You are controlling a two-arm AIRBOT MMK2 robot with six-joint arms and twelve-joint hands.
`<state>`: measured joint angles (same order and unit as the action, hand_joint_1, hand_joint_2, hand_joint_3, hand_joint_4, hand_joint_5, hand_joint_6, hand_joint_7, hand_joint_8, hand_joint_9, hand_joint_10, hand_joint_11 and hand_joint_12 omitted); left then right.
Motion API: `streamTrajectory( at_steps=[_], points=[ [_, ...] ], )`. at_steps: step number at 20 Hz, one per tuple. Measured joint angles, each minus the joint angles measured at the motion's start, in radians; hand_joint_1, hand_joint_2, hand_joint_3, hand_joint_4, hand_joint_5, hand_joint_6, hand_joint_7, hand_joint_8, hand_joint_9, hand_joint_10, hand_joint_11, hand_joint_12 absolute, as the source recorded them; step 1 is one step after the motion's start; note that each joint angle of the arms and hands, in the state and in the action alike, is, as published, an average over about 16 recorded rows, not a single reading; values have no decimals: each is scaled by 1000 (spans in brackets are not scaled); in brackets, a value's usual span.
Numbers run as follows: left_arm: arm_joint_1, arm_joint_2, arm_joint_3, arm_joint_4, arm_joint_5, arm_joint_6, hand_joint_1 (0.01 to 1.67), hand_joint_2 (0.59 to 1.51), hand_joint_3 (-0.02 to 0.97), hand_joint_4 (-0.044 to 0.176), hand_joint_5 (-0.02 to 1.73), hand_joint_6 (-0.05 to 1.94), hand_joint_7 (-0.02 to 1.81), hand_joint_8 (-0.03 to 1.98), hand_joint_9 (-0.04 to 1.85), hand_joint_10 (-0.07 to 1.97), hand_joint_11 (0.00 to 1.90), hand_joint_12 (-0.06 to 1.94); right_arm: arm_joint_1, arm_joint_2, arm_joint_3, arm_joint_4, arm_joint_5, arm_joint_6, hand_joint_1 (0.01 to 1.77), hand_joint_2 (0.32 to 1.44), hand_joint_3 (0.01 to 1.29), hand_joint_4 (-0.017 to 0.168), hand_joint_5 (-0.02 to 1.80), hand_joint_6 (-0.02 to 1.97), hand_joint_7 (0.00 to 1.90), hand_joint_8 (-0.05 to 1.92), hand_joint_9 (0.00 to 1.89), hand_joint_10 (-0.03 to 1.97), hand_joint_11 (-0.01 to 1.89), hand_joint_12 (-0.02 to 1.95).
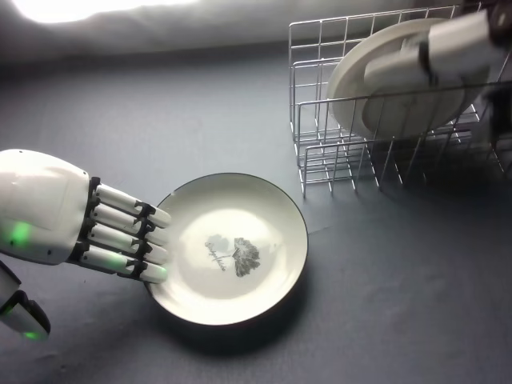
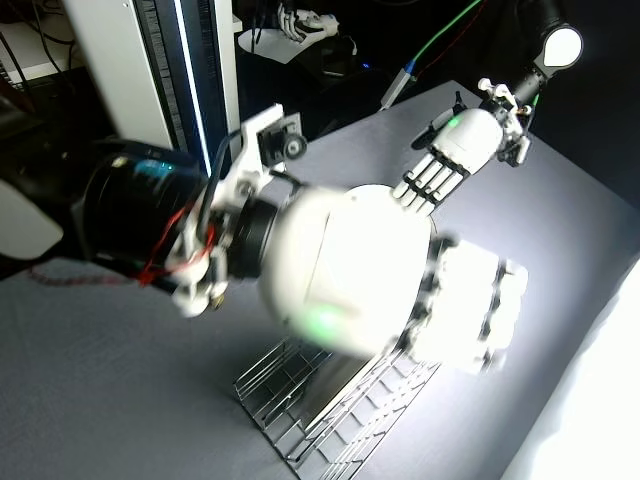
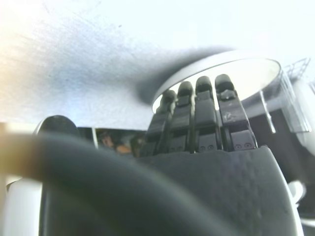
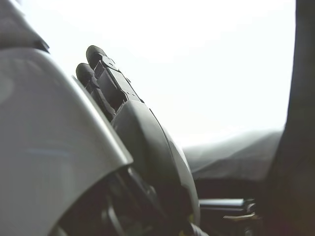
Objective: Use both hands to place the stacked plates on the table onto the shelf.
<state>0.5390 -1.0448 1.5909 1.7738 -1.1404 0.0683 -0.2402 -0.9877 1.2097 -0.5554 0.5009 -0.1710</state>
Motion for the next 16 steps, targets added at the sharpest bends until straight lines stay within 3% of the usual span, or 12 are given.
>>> streamTrajectory(
  at_steps=[9,16],
  points=[
    [78,-9,-8,-30,14,38,14,1197,19,-10,-10,-28,17,13,12,5,14,-9,-2,-38,-36,-498,104,-20,887,967,14,4,112,16,88,16,112,10,21,484],
    [110,-11,-16,-48,24,56,13,1198,19,-12,-13,-29,17,14,10,1,15,-21,-42,-80,-52,-689,108,-30,865,960,13,7,63,16,41,17,62,10,22,372]
  ],
)
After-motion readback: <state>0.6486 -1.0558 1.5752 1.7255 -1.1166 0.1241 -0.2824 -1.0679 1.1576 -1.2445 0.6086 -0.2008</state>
